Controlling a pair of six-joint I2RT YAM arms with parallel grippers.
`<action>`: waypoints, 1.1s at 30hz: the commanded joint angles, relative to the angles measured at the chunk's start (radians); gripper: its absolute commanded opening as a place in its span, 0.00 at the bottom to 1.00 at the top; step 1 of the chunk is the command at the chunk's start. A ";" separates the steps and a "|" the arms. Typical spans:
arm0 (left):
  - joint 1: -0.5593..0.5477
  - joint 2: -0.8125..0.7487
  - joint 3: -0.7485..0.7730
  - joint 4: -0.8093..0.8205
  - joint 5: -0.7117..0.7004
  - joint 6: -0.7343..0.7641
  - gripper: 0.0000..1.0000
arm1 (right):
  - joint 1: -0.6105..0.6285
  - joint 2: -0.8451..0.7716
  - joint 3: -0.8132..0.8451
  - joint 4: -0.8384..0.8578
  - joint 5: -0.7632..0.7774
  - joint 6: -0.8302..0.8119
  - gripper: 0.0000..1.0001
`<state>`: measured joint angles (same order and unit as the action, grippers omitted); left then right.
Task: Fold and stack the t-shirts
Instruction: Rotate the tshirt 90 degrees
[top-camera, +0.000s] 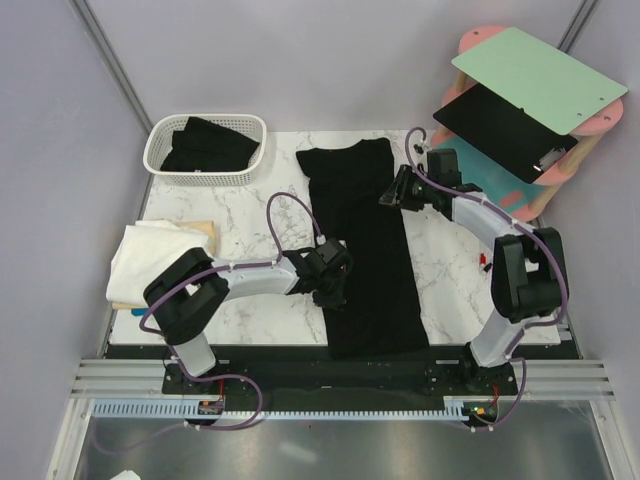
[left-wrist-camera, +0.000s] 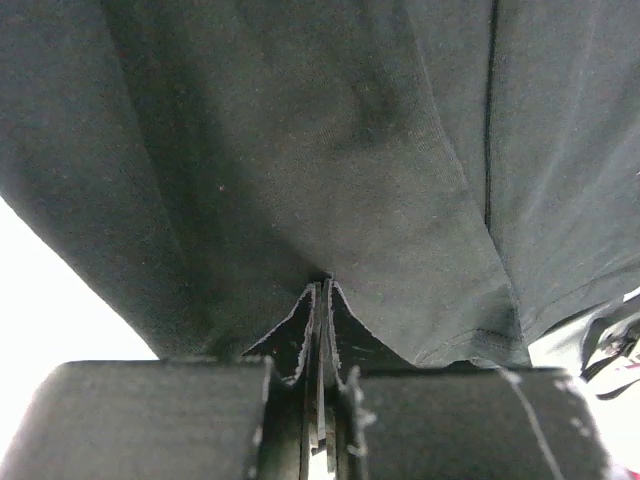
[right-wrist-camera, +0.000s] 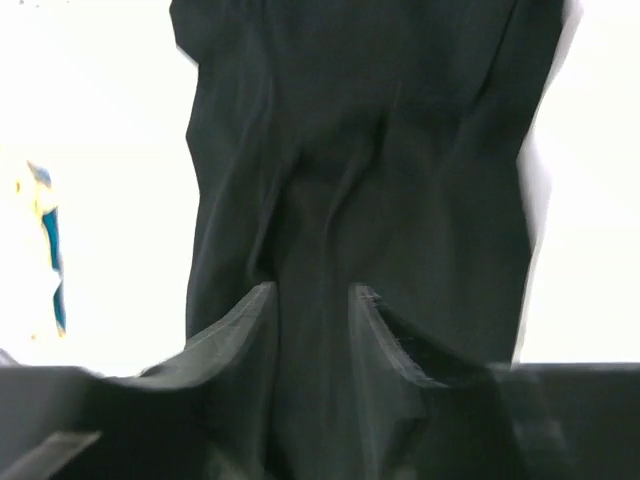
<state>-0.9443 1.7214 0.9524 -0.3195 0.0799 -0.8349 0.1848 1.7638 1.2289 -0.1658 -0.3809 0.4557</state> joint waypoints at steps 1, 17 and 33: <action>-0.005 0.020 -0.035 -0.012 -0.041 -0.047 0.02 | -0.001 -0.128 -0.153 -0.030 -0.108 -0.015 0.50; -0.005 -0.137 -0.053 -0.087 -0.147 0.003 0.02 | 0.068 -0.313 -0.488 -0.020 -0.226 0.010 0.50; 0.099 -0.396 0.005 -0.266 -0.335 0.072 0.84 | 0.175 0.029 -0.206 0.299 -0.224 0.160 0.50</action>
<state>-0.9070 1.3361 0.9218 -0.4911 -0.1799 -0.7959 0.3172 1.6848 0.9009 0.0319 -0.6067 0.5850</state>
